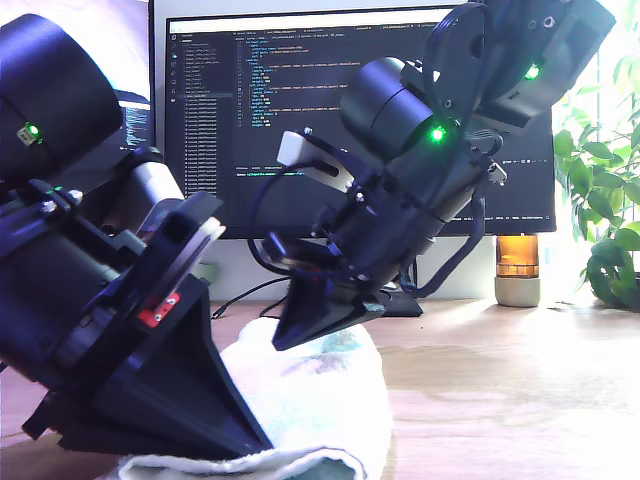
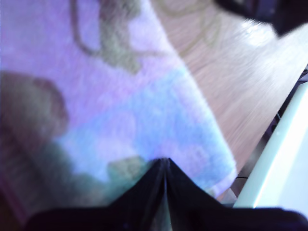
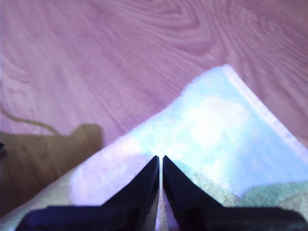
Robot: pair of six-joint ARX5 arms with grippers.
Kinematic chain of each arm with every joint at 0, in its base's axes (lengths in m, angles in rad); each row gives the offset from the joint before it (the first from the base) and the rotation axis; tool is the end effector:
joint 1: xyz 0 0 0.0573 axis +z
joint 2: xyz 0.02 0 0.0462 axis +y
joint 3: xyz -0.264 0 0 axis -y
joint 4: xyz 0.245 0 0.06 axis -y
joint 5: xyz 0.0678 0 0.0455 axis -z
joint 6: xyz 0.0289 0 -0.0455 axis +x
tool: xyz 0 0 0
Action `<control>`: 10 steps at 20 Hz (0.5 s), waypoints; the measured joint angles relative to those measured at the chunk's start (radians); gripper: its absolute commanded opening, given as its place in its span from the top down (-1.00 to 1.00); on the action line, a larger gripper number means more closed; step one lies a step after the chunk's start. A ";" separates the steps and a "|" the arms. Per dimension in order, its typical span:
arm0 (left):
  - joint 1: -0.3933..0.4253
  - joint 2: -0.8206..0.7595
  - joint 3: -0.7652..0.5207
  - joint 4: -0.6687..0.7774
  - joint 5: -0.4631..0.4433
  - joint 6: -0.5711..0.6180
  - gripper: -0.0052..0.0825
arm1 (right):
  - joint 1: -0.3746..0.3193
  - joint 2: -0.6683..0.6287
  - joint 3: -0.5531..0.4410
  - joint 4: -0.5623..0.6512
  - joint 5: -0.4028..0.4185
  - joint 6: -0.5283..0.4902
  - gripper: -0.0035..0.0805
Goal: Fold the tea towel to a neat square and place it to the right
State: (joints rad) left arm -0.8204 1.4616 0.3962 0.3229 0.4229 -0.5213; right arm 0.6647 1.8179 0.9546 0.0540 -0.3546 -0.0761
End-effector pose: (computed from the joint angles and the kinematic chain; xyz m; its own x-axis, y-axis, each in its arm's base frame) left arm 0.1493 -0.1776 0.1169 0.1580 -0.7713 -0.6166 0.5276 0.5937 -0.6076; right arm 0.2731 0.2268 0.1436 0.2951 0.6724 -0.6788 -0.8081 0.5547 0.1981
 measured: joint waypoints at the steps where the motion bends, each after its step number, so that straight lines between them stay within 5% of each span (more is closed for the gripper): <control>1: 0.000 -0.001 0.010 0.003 0.000 0.000 0.93 | -0.010 -0.002 0.000 -0.002 -0.002 0.000 0.95; 7: 0.020 -0.109 0.016 0.006 -0.019 0.109 0.93 | -0.075 -0.153 0.000 -0.067 -0.002 -0.031 0.95; 10: 0.072 -0.132 0.016 0.006 -0.059 0.196 0.93 | -0.074 -0.221 0.001 -0.185 -0.003 -0.161 0.95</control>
State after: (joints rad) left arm -0.7486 1.3296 0.4118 0.3294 0.3641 -0.3252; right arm 0.5911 1.5967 0.9558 -0.1310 -0.3576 -0.2367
